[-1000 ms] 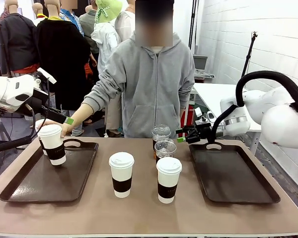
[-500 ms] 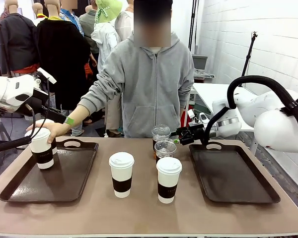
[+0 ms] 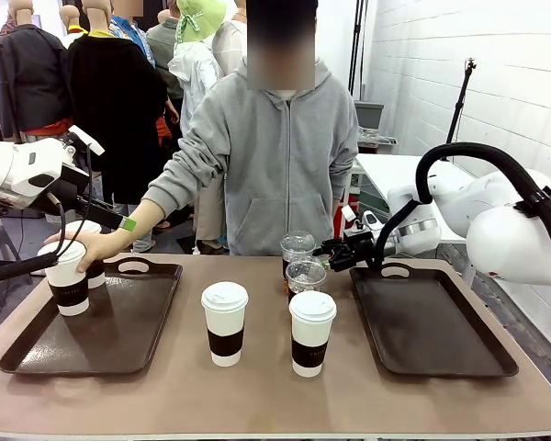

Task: Distribute the coffee onto the tray.
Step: Pick up one iced Americano and place it on the right Handle tray.

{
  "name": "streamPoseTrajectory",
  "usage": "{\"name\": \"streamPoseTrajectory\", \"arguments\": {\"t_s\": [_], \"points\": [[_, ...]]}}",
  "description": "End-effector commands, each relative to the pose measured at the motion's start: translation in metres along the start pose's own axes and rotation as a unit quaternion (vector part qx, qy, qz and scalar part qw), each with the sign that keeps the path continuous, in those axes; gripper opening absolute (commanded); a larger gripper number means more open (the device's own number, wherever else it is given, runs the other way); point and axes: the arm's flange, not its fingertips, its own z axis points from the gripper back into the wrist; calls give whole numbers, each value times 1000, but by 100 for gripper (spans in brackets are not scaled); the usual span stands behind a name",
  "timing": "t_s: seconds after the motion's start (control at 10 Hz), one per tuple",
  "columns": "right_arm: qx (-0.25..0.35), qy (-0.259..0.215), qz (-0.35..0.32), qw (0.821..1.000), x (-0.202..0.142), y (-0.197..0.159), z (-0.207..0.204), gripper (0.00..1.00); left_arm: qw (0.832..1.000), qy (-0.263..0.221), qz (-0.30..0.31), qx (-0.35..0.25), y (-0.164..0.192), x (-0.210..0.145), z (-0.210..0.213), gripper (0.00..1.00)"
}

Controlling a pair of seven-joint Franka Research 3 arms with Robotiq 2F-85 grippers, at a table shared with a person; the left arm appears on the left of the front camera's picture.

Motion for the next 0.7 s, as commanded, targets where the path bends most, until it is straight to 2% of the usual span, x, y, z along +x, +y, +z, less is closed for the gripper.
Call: {"name": "streamPoseTrajectory", "arguments": {"t_s": [0.0, 0.6], "points": [[22, 5, -11, 1000, 0, -8, -3, 100, 1000, -1, 3, -3, 2, -1, -1, 100], [34, 12, -13, 999, -7, -12, -13, 100, 1000, -1, 3, -3, 2, -1, -1, 100]]}}
